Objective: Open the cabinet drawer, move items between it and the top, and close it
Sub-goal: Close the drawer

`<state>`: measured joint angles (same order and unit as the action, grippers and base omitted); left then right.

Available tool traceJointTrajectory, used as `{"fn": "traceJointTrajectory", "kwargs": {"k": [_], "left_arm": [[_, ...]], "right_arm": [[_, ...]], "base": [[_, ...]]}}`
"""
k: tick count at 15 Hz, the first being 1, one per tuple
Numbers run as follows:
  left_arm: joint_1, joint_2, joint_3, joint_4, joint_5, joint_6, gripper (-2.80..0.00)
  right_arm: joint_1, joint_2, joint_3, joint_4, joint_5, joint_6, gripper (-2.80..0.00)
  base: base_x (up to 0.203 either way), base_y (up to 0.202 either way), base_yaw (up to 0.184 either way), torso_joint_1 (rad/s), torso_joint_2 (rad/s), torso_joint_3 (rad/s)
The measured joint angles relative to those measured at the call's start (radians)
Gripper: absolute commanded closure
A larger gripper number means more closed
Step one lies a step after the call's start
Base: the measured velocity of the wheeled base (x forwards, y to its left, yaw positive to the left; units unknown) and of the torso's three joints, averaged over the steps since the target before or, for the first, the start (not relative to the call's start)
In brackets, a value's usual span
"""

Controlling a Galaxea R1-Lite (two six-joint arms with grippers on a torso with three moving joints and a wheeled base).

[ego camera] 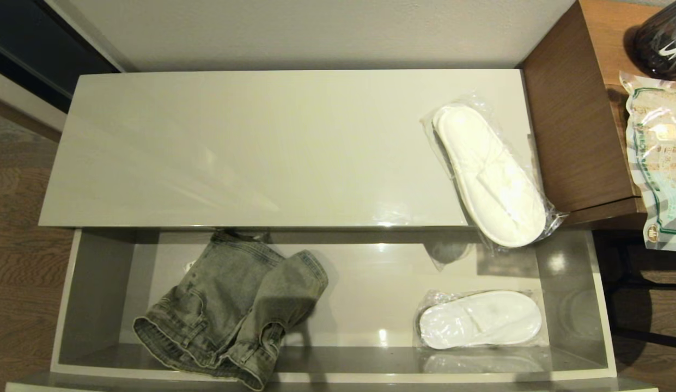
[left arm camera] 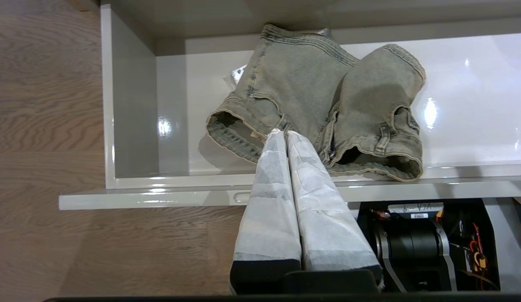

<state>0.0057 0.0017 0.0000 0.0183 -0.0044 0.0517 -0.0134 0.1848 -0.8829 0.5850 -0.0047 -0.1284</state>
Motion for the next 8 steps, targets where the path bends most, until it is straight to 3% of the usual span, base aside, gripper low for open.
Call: {"fn": "traceJointTrajectory", "kwargs": {"k": [2, 4, 6, 8], "left_arm": [[0.000, 0.000, 0.000, 0.000, 0.000, 0.000, 0.00], [0.000, 0.000, 0.000, 0.000, 0.000, 0.000, 0.00], [0.000, 0.000, 0.000, 0.000, 0.000, 0.000, 0.00], [0.000, 0.000, 0.000, 0.000, 0.000, 0.000, 0.00]], "right_arm": [[0.001, -0.094, 0.103, 0.034, 0.128, 0.120, 0.00], [0.003, -0.145, 0.147, 0.049, 0.173, 0.212, 0.00], [0.003, -0.169, 0.196, 0.003, 0.122, 0.185, 0.00], [0.003, -0.180, 0.357, -0.131, 0.046, 0.119, 0.00]], "base": [[0.000, 0.000, 0.000, 0.000, 0.00, 0.000], [0.000, 0.000, 0.000, 0.000, 0.00, 0.000], [0.000, 0.000, 0.000, 0.000, 0.00, 0.000], [0.000, 0.000, 0.000, 0.000, 0.00, 0.000]]}}
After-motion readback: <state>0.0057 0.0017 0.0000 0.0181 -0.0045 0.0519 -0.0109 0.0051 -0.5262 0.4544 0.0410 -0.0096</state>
